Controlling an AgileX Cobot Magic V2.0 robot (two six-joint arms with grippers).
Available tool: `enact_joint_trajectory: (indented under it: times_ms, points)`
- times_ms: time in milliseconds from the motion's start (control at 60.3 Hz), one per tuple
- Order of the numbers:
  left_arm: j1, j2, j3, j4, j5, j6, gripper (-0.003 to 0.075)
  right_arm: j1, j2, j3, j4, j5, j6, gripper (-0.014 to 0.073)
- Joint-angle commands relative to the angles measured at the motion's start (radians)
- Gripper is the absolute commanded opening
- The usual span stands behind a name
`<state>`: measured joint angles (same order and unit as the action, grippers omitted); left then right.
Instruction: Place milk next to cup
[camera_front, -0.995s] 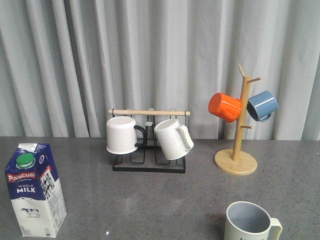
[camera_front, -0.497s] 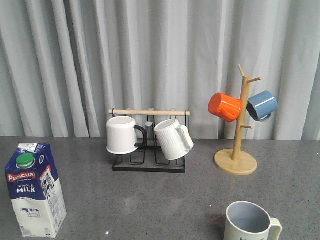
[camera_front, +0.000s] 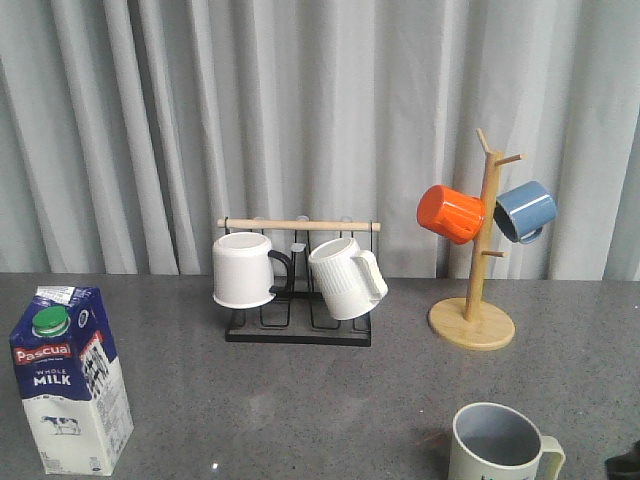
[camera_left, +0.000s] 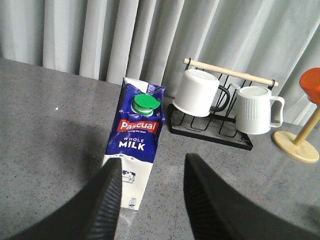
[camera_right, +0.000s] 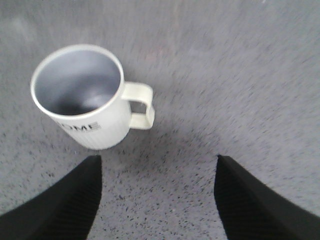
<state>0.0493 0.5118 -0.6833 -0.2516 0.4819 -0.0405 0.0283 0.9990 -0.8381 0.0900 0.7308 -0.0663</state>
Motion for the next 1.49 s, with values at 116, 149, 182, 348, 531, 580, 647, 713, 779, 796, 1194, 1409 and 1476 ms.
enact_joint_trajectory:
  times_ms: [116, 149, 182, 348, 531, 580, 647, 713, 779, 796, 1194, 1409, 1476]
  points:
    - [-0.001, 0.012, -0.032, -0.008, -0.067, 0.002, 0.0298, -0.004, 0.163, -0.032, 0.02, -0.107, -0.02, 0.0465]
    - [-0.001, 0.012, -0.032, -0.008, -0.065, 0.002, 0.0298, -0.004, 0.185, -0.032, 0.024, -0.115, -0.023, 0.0465]
    - [-0.001, 0.012, -0.032, -0.008, -0.062, 0.002, 0.0298, -0.004, 0.205, -0.032, 0.036, -0.121, -0.027, 0.0465]
    - [-0.001, 0.012, -0.032, -0.008, -0.06, 0.002, 0.0298, -0.004, 0.28, -0.032, 0.074, -0.19, -0.076, 0.0465]
    - [-0.001, 0.012, -0.032, -0.008, -0.06, 0.002, 0.0298, -0.004, 0.338, -0.032, 0.073, -0.258, -0.076, 0.0465]
    - [-0.001, 0.012, -0.032, -0.008, -0.06, 0.002, 0.0298, -0.004, 0.354, -0.032, 0.073, -0.269, -0.081, 0.0465]
    - [-0.001, 0.012, -0.032, -0.008, -0.06, 0.002, 0.0298, -0.004, 0.377, -0.032, 0.077, -0.301, -0.107, 0.0465]
    - [-0.001, 0.012, -0.032, -0.008, -0.06, 0.002, 0.0298, -0.004, 0.398, -0.032, 0.102, -0.337, -0.131, 0.0465]
    - [-0.001, 0.012, -0.032, -0.008, -0.06, 0.002, 0.0298, -0.004, 0.419, -0.032, 0.122, -0.359, -0.153, 0.0465]
    - [-0.001, 0.012, -0.032, -0.008, -0.06, 0.002, 0.0298, -0.004, 0.427, -0.032, 0.128, -0.365, -0.157, 0.0465]
    - [-0.001, 0.012, -0.032, -0.008, -0.06, 0.002, 0.0297, -0.004, 0.554, -0.032, 0.246, -0.504, -0.39, 0.0122]
    - [-0.001, 0.012, -0.032, -0.008, -0.06, 0.002, 0.0297, -0.004, 0.552, -0.032, 0.349, -0.523, -0.475, -0.0009]
    - [-0.001, 0.012, -0.032, -0.008, -0.059, 0.002, 0.0298, -0.004, 0.546, -0.04, 0.373, -0.514, -0.493, -0.0009]
